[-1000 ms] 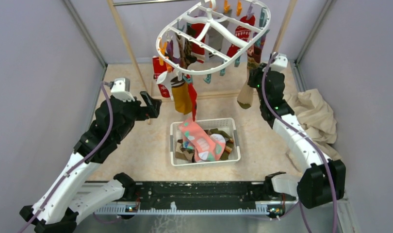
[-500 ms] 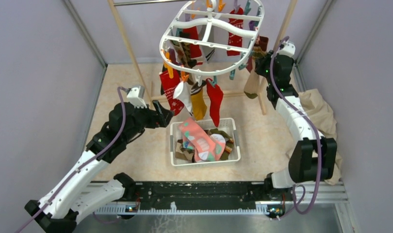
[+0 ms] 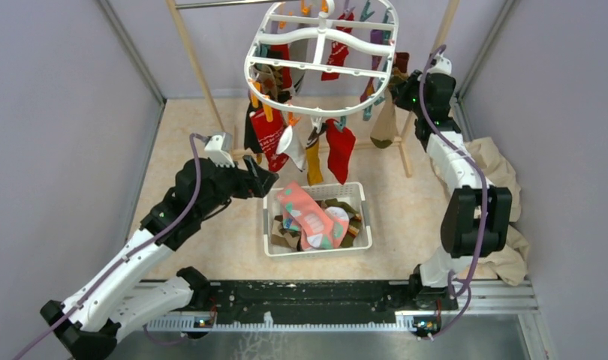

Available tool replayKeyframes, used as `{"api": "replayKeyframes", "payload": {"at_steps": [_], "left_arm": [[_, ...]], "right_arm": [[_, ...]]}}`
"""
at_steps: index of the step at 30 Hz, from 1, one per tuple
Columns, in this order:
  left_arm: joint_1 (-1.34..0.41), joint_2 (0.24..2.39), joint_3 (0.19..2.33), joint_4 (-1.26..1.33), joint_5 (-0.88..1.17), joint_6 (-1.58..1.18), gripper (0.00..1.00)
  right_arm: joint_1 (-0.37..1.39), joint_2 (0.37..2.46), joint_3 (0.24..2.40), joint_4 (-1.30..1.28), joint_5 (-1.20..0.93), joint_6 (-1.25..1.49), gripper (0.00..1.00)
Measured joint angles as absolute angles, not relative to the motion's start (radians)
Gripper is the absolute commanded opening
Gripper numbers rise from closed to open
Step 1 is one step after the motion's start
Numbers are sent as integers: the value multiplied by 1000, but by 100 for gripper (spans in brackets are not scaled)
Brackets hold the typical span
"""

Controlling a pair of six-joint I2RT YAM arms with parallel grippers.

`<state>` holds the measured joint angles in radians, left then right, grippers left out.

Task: Remove the socks clipped to the hanger
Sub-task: Adjust the hanger on the clothesline.

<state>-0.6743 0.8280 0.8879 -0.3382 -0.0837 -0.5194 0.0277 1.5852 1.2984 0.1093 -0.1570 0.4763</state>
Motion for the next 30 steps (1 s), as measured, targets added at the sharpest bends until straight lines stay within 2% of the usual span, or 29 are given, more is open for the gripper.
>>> {"api": "replayKeyframes", "payload": {"at_steps": [11,17,22,27,30], "left_arm": [[-691,843,907,-331,-88,-519,95],[-694,844,907,-329,-95,-517,95],[-694,855,907,-328,-97,-512,94],[-697,887,909,-307,-99,-498,95],[-701,920,919,-280,-101,-479,95]], "right_arm": [[16,1817,1553,88,-224,483,0],[16,1831,1568,80,-235,480,0],[16,1750,1444,89,-255,485,18],[16,1655,1341,86,-280,491,24],[16,1614,1317,83,-295,490,32]]}}
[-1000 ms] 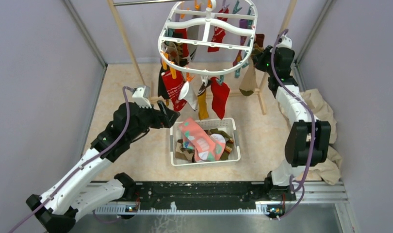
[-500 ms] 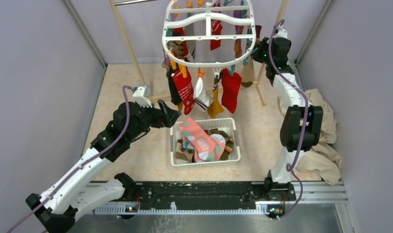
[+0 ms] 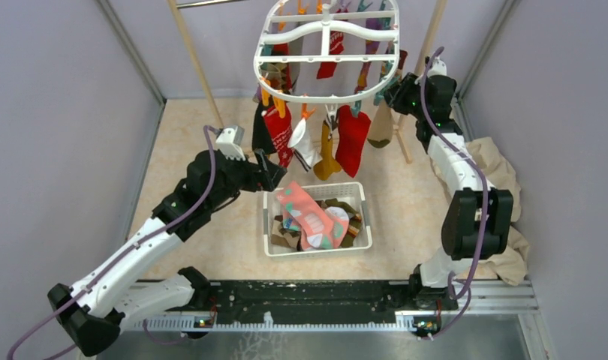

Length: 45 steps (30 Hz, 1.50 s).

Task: Remove the socks clipped to the hanger
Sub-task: Adjust the hanger on the clothesline.

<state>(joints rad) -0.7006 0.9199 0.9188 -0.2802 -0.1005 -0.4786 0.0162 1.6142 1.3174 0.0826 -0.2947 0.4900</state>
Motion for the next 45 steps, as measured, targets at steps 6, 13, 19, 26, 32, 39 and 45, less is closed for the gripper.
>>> {"api": "replayKeyframes", "payload": {"at_steps": [6,13,19,26,32,39,45], "left_arm": [[-702,1023,952,-199,-101,-431,95],[-717,1103,969,-136,-100,-395,95],[-730,1126,976,-109,-100,-372,95],[-734,1131,981,-90,-101,-356,95],[-734,1132,981,-84,-105,-337,95],[-734,1133,981,-73,-127,-306,82],[-734,1133,981,-59,-165,-251,47]], "right_arm": [[16,1544,1281,53,-314,476,47],[16,1391,1211,-43,-297,450,74],[33,1203,1122,-126,-263,445,74],[187,1018,1021,-163,-266,437,68],[422,928,941,-171,-240,430,68],[619,875,850,-136,-130,415,68],[657,896,836,-96,-73,412,68]]}}
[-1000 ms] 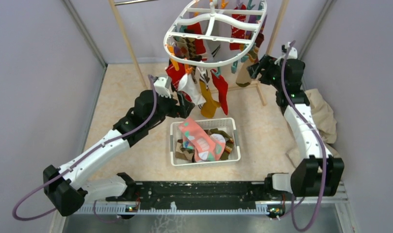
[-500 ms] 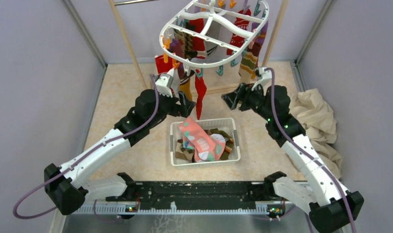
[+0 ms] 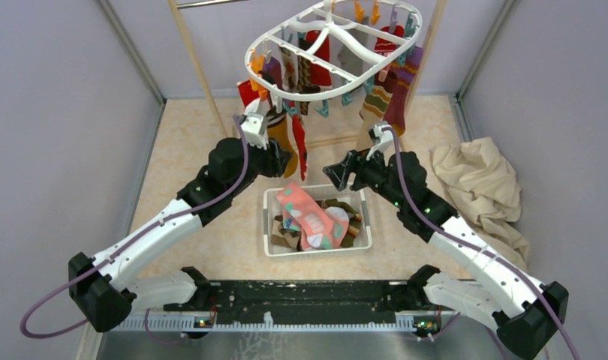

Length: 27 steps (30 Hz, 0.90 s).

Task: Remove the socks clipped to the hanger
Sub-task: Adjust the hanger on the clothesline.

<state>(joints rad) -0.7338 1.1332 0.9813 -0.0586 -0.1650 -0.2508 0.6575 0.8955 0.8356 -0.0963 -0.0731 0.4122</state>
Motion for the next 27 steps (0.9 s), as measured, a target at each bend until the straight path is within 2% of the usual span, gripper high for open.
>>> {"api": "replayKeyframes", "payload": {"at_steps": [5,10,19,20,21,22,23,24,27], "left_arm": [[-734,1136,981,-45,-188,-211,21],[-734,1137,973,-17,-201,-192,16],[-734,1128,964,-11,-209,-187,16],[-734,1124,964,-11,-210,-187,18],[-734,1119,963,-11,-213,-187,24],[-734,1115,960,-10,-216,-186,34],[-734,1110,957,-10,-221,-183,49],[-734,1105,953,-10,-230,-178,58],[-731,1104,948,-10,-266,-161,65]], "right_arm": [[669,913,836,-89,-57,412,68],[674,914,836,-89,-47,412,68],[750,931,853,-98,-10,392,68],[767,937,859,-97,-1,387,68],[785,945,866,-98,7,384,68],[798,952,871,-97,13,381,68],[809,959,876,-96,20,377,68],[817,966,881,-94,27,375,68],[828,983,886,-92,41,374,68]]}}
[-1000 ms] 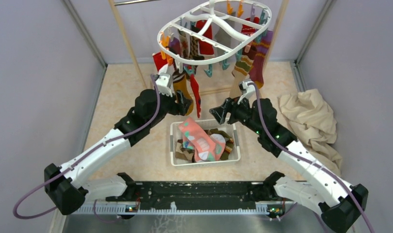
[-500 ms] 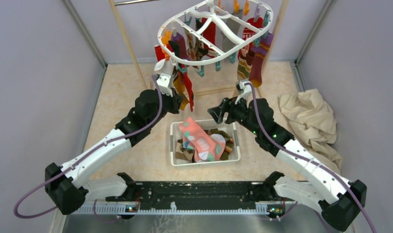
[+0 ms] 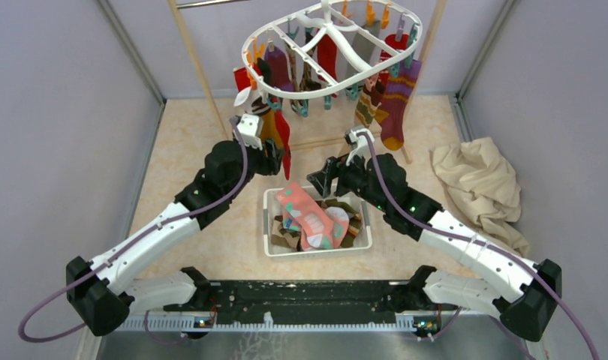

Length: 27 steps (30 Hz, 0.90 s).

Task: Remove the socks clipped to the hanger
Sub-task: Adjust the hanger on the clothesline.

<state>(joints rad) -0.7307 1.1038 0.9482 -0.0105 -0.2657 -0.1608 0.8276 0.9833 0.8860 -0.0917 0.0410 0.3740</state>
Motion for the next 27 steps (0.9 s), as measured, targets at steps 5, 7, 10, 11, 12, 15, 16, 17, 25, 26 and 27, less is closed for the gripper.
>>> {"api": "replayKeyframes", "payload": {"at_steps": [5,7,10,11,12,15,16,17,25,26,27], "left_arm": [[-720,1078,936,-35,-336,-147,71],[-715,1049,918,-42,-360,-147,74],[-698,1012,888,-46,-389,-149,78],[-683,1006,878,-46,-390,-150,79],[-667,1004,870,-45,-388,-153,79],[-603,1003,836,-35,-371,-157,80],[-583,1003,820,-23,-357,-158,80],[-568,1003,806,-13,-342,-158,80],[-528,1039,770,101,-221,-140,81],[-521,1047,770,117,-209,-138,81],[-516,1056,770,131,-199,-136,81]], "right_arm": [[829,995,886,-97,53,373,68],[829,997,886,-97,53,369,68],[829,1002,886,-96,53,369,68],[829,1004,886,-96,52,369,68],[829,1006,886,-96,52,369,68],[829,1010,886,-97,52,369,68],[829,1010,886,-97,52,369,68],[829,1010,886,-97,52,369,68],[829,1010,886,-97,52,369,68],[829,1010,886,-97,52,369,68],[829,1010,886,-97,52,369,68]]}}
